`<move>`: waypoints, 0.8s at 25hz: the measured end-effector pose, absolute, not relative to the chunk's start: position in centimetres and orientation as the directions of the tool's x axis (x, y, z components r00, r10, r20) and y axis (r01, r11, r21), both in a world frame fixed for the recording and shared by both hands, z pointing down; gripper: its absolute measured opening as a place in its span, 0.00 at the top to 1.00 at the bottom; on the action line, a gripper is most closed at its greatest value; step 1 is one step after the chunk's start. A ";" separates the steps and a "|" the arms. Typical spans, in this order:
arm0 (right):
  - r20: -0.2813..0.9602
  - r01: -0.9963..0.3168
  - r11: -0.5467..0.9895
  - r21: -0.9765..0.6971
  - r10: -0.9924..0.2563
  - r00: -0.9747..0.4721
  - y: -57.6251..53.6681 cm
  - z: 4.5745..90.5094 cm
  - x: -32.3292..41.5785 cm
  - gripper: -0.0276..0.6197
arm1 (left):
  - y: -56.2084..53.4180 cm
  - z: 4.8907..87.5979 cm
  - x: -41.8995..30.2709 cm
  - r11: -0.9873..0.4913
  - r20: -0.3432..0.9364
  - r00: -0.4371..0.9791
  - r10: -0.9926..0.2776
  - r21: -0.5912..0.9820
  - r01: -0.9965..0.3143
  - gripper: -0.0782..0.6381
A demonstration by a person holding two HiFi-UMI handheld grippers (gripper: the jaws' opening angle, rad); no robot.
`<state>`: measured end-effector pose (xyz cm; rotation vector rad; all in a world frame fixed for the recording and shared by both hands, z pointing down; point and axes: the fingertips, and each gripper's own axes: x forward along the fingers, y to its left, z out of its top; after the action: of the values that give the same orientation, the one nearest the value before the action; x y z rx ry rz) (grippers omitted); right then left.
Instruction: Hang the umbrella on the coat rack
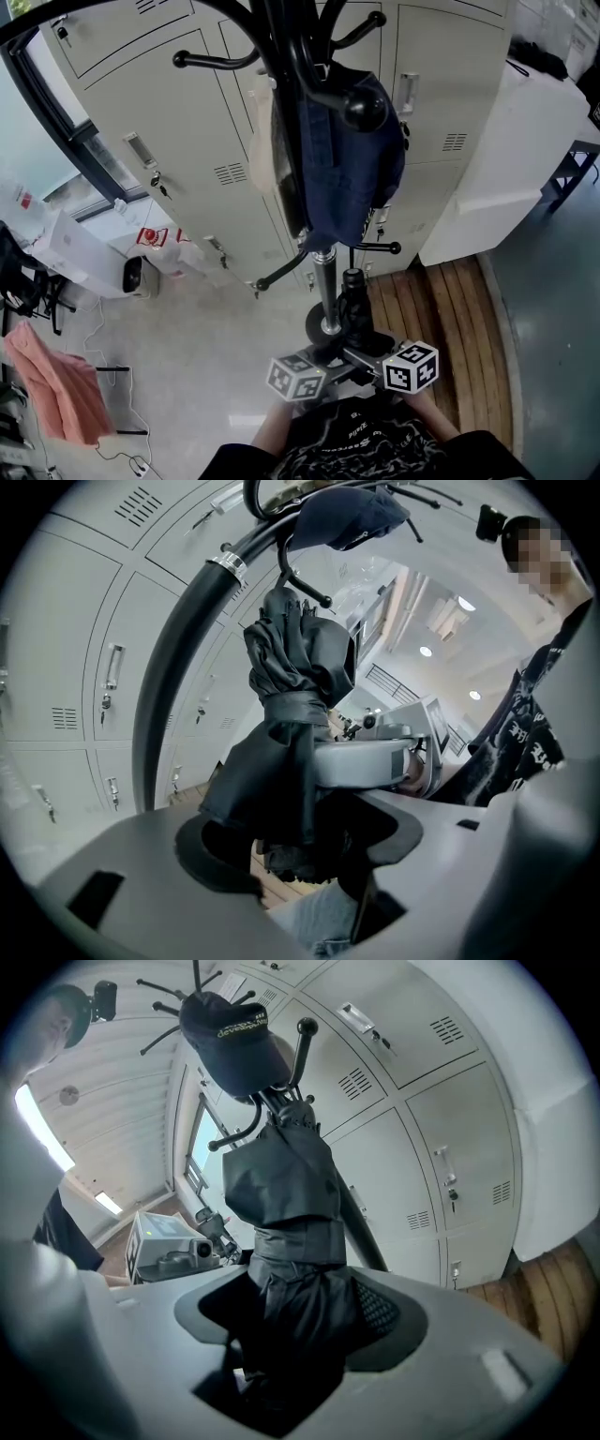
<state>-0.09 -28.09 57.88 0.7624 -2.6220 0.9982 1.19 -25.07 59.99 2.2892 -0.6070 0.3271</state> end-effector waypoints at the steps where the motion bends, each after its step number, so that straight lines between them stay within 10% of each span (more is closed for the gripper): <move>1: 0.400 -0.553 0.635 -0.540 -0.385 -0.832 -28.2 58.2 -0.1 0.51 | -25.1 60.5 1.2 -0.612 0.417 0.848 -0.327 0.591 -0.526 0.49; 20: 0.416 -0.630 0.513 -0.583 -0.477 -0.774 -31.2 61.1 0.8 0.42 | -27.7 65.6 0.7 -0.609 0.604 0.720 -0.343 0.441 -0.659 0.51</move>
<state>0.83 -31.22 61.13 0.9463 -2.5514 1.1073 0.73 -27.65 65.63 2.2579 -0.7560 0.6186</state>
